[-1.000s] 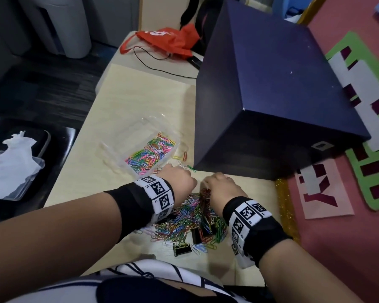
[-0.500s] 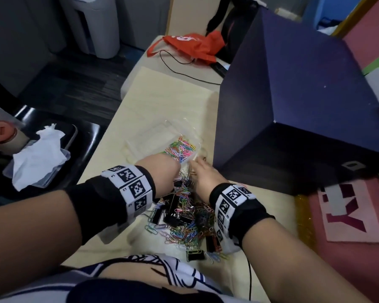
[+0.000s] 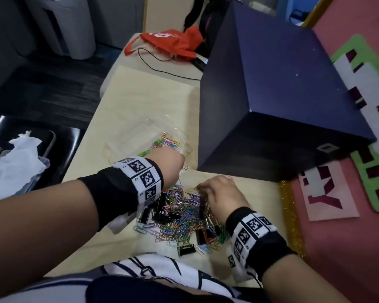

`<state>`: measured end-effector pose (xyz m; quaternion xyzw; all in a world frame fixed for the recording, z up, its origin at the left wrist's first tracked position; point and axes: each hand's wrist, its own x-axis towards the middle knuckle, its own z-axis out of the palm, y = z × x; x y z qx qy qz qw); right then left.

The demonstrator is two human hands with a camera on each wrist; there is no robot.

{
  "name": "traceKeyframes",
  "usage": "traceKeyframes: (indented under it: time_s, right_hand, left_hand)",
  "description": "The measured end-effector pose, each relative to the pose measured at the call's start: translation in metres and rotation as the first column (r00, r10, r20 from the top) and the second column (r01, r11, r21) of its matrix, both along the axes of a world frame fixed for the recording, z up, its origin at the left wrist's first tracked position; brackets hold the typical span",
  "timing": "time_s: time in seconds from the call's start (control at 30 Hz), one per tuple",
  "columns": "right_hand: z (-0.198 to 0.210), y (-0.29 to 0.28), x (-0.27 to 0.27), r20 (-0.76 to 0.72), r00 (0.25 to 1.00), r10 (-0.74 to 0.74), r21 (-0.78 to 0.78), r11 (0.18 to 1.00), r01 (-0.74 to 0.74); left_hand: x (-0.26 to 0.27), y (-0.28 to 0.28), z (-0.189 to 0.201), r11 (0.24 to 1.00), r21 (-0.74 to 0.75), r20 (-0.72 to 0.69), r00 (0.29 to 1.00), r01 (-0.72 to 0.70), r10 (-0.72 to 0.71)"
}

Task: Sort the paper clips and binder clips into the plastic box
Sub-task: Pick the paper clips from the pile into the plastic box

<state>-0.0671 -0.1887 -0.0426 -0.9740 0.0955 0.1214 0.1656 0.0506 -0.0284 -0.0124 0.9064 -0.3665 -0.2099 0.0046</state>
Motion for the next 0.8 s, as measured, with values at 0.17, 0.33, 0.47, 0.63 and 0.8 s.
traceKeyframes:
  time_s: [0.17, 0.33, 0.47, 0.63, 0.8]
  right_hand:
    - [0.004, -0.02, 0.001, -0.131, 0.944, -0.304, -0.065, 0.953, 0.298]
    - [0.007, -0.018, -0.007, -0.193, 0.97, -0.149, -0.01, 0.989, 0.15]
    - [0.014, -0.022, -0.01, -0.209, 0.95, -0.234, -0.087, 0.972, 0.22]
    - [0.017, -0.015, -0.014, -0.41, 0.831, -0.376, -0.15, 0.927, 0.345]
    - [0.009, 0.003, -0.018, -0.35, 0.903, -0.249, -0.003, 0.964, 0.265]
  left_hand:
    - [-0.001, -0.017, 0.0, 1.0, -0.023, 0.009, 1.0, 0.009, -0.009]
    - [-0.009, -0.018, -0.007, 0.996, -0.082, -0.014, 0.999, 0.028, -0.03]
    - [-0.036, -0.023, -0.009, 0.973, -0.007, -0.024, 0.972, 0.233, -0.233]
    - [-0.062, -0.032, -0.014, 0.948, 0.079, -0.023, 0.951, 0.308, -0.307]
    - [-0.057, -0.037, -0.017, 0.964, 0.114, -0.031, 0.971, 0.241, -0.239]
